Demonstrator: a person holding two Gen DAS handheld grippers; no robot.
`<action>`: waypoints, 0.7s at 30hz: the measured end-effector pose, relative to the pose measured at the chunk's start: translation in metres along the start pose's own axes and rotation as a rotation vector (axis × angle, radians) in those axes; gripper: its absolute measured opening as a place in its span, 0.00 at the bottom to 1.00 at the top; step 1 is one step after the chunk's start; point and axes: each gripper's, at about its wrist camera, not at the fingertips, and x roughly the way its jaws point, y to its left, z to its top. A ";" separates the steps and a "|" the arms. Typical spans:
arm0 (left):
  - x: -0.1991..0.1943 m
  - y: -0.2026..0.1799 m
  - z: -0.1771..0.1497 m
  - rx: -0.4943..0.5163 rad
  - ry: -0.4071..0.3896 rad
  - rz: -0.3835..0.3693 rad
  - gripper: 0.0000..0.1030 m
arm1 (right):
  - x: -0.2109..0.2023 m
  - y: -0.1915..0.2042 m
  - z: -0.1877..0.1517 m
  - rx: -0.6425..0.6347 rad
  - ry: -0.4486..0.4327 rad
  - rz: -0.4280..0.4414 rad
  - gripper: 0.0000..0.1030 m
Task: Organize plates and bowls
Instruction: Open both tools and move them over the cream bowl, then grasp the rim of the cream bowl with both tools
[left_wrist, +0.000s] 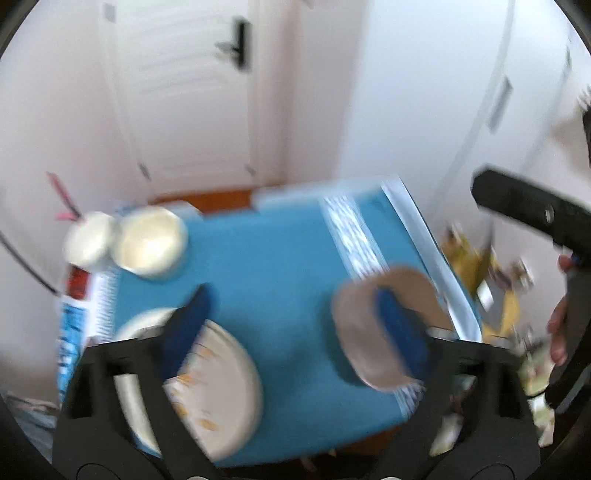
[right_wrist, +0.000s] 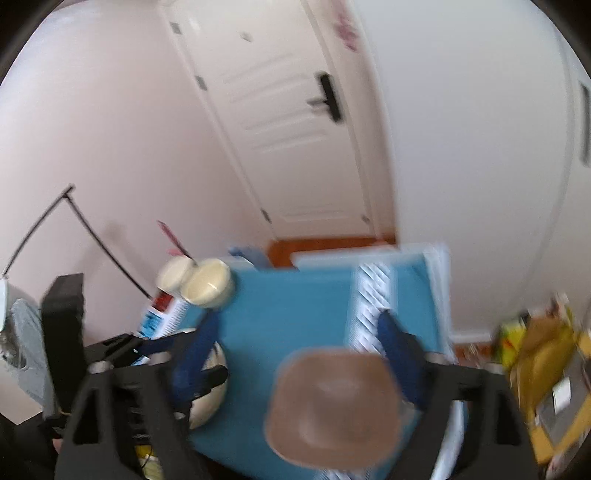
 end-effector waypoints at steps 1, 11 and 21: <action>-0.009 0.011 0.004 -0.017 -0.039 0.022 1.00 | 0.004 0.012 0.008 -0.019 -0.023 0.023 0.97; 0.010 0.159 0.021 -0.245 0.046 0.089 1.00 | 0.107 0.099 0.048 -0.067 0.130 0.059 0.97; 0.116 0.270 0.015 -0.402 0.286 -0.014 0.86 | 0.258 0.115 0.037 0.033 0.420 -0.003 0.95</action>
